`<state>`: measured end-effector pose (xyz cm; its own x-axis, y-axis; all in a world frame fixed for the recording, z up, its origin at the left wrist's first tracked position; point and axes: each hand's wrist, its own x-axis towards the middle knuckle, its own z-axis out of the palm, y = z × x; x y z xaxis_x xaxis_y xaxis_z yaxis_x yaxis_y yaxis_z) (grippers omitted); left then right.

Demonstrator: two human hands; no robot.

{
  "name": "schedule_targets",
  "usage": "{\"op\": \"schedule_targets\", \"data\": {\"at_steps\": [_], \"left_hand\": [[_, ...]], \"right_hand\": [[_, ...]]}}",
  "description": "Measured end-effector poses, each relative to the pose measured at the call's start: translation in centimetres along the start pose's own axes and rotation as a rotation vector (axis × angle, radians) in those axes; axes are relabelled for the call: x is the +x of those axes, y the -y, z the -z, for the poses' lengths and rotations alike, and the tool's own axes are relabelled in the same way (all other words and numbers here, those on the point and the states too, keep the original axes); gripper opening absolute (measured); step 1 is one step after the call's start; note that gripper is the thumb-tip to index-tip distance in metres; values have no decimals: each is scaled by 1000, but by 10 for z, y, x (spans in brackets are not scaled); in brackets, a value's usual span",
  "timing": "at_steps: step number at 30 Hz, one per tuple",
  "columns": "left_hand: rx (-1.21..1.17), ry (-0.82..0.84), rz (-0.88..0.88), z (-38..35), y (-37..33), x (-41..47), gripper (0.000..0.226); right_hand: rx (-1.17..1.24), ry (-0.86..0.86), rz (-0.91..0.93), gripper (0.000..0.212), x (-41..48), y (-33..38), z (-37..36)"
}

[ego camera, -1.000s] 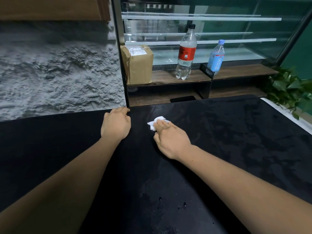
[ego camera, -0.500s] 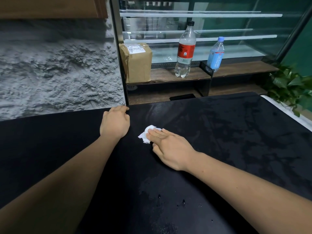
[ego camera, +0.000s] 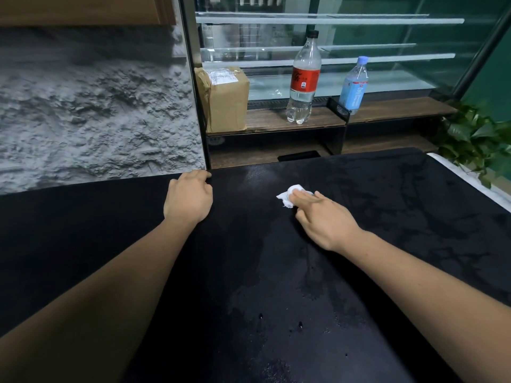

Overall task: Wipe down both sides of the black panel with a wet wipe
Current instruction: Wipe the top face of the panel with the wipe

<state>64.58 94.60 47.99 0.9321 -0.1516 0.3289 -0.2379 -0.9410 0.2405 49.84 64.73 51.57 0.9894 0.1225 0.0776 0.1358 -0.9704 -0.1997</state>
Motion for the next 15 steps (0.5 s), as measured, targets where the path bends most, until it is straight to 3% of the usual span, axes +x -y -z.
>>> {"op": "schedule_targets", "data": {"at_steps": [6,15], "left_hand": [[4,5,4,-1,0,0,42],[0,12,5,1,0,1,42]], "right_hand": [[-104,34,-76,53,0,19,-12],[-90,65,-11,67,-22,51,-18]]}}
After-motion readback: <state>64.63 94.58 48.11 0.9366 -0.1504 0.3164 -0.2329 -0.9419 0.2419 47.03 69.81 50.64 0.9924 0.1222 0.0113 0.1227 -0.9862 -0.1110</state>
